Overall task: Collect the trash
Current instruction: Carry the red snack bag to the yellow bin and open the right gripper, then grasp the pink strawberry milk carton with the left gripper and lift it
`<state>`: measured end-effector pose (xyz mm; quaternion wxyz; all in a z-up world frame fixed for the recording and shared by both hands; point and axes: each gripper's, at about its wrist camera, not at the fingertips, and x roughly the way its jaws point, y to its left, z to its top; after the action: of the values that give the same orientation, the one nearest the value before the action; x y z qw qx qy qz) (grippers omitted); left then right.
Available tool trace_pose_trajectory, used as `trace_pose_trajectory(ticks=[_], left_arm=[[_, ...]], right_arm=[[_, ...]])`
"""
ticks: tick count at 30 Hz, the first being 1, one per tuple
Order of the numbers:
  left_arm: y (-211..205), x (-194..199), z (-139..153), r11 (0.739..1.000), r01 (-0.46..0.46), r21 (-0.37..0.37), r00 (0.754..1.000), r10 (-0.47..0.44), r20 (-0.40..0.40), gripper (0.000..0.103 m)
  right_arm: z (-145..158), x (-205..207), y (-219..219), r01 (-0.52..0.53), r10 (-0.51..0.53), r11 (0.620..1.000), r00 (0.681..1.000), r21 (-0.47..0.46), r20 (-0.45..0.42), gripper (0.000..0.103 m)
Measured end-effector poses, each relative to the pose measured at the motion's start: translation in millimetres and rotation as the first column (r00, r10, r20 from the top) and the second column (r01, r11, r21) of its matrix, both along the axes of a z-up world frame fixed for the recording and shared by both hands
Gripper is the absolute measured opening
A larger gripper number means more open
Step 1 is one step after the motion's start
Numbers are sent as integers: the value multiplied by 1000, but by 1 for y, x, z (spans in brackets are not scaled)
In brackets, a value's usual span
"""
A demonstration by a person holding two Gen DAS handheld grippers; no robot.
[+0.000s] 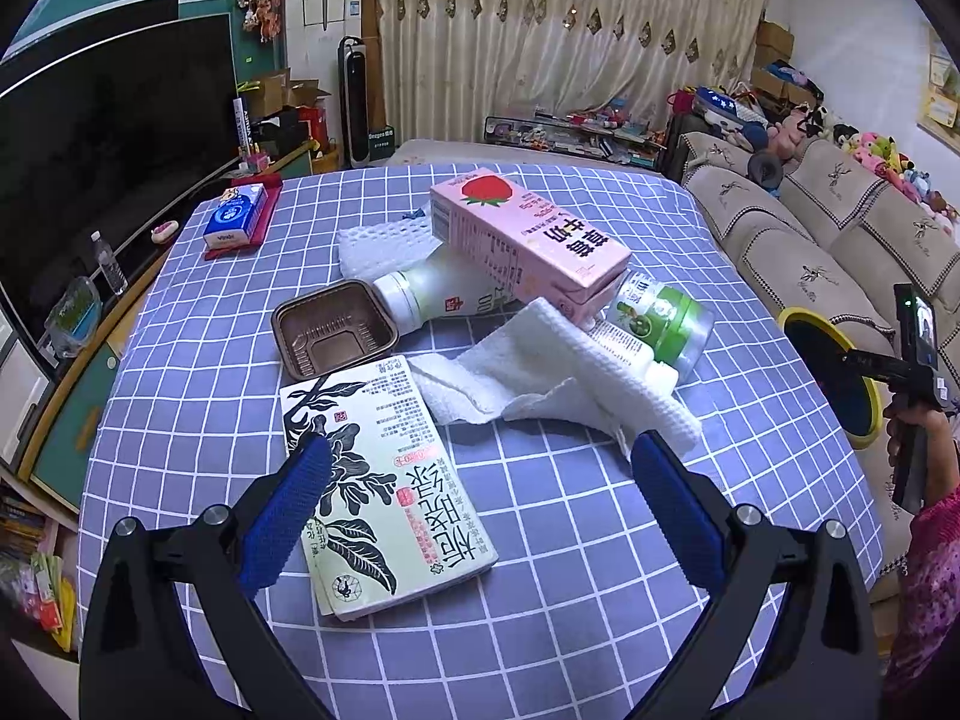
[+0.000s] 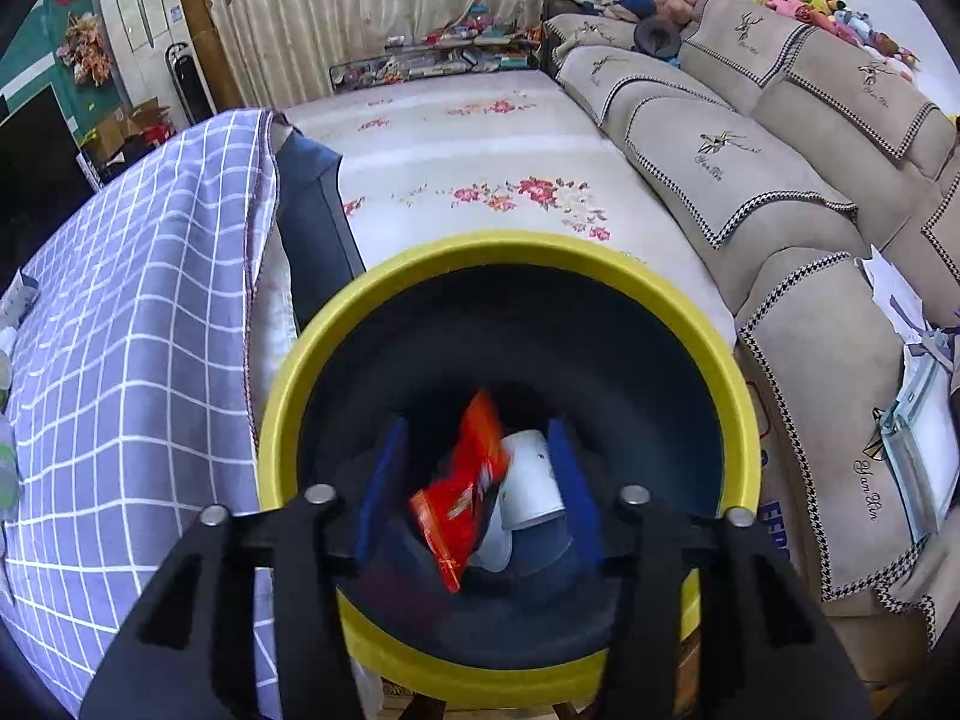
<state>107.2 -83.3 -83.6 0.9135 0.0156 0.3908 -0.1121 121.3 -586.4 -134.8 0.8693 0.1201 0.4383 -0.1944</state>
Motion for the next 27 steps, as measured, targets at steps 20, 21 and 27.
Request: trace_pose_trajectory(ticks=[20,21,27], left_arm=[[-26,39,-1,998,-4,-57,1000,3,-24,98],[-29,43,1,998,-5,-64,1000,3,-24,98],[-52,74,12,997,-18,-76,1000,18,-8,98]], right_arm=[[24,-22,16,-46,47,999,996,-16,77,59],[23,-21,17,-48,48,999,996,-14,77,59],[20,-20,21,-65,65,998,995,-3,81,59]])
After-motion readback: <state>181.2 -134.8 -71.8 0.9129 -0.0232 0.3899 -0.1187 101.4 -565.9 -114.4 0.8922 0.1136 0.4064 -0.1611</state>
